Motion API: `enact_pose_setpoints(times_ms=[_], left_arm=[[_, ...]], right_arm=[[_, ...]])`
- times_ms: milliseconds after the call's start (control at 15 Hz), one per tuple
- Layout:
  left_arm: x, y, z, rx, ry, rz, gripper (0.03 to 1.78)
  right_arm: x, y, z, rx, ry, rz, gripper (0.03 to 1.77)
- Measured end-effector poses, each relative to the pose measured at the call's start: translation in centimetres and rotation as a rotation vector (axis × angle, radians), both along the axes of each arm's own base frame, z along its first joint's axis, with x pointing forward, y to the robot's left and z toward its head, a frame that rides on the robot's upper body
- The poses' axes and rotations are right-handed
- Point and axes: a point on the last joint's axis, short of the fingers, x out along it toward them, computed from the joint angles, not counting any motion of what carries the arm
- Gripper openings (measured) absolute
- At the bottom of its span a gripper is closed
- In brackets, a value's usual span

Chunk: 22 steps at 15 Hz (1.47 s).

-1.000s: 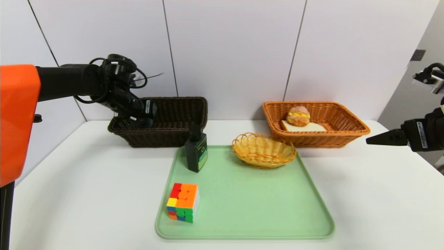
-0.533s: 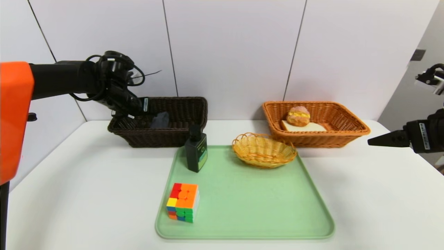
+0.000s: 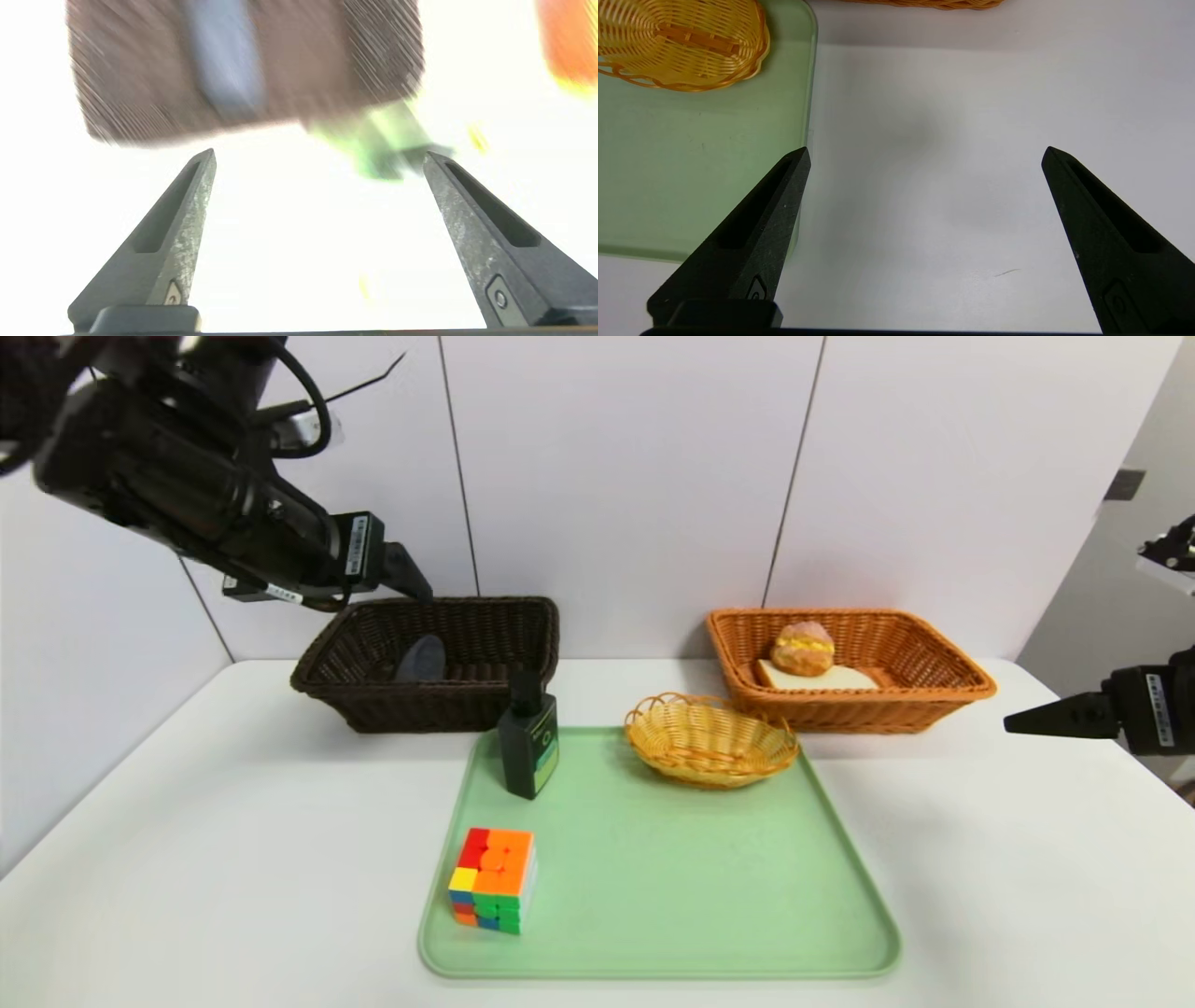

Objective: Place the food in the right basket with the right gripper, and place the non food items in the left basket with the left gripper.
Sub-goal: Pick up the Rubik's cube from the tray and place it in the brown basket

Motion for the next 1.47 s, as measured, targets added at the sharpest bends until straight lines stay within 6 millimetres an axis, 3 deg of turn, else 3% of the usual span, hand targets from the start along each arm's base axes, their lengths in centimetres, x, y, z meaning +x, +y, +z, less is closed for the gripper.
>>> enact_pose_setpoints(times_ms=[133,267,467,667,1000,1467], left_arm=[[-4.9,-1.8,0.8,0.020,0.088,-0.048,1.60],[-8.5,-3.0,0.6,0.042,0.188,-0.073,1.62],[-10.9,-4.3,-1.2,0.100,0.316,-0.113,1.65],[-11.3,-6.7,-3.3,0.082,0.386,-0.091,1.67],[-10.4,-10.4,-6.3,0.071,0.326,-0.191,1.68],[-9.3,-11.9,-9.0,0.198,0.374,-0.223,1.69]], right_arm=[[-0.1,0.0,-0.3,0.001,0.011,-0.002,1.71],[-0.1,-0.1,-0.4,0.001,0.015,-0.008,1.71],[-0.1,-0.2,-0.4,-0.004,0.012,-0.012,1.71],[-0.1,-0.2,-0.4,-0.003,0.014,-0.013,1.71],[0.0,-0.2,-0.5,-0.001,0.020,-0.013,1.71],[-0.2,-0.2,-1.2,0.001,0.044,-0.014,1.71]])
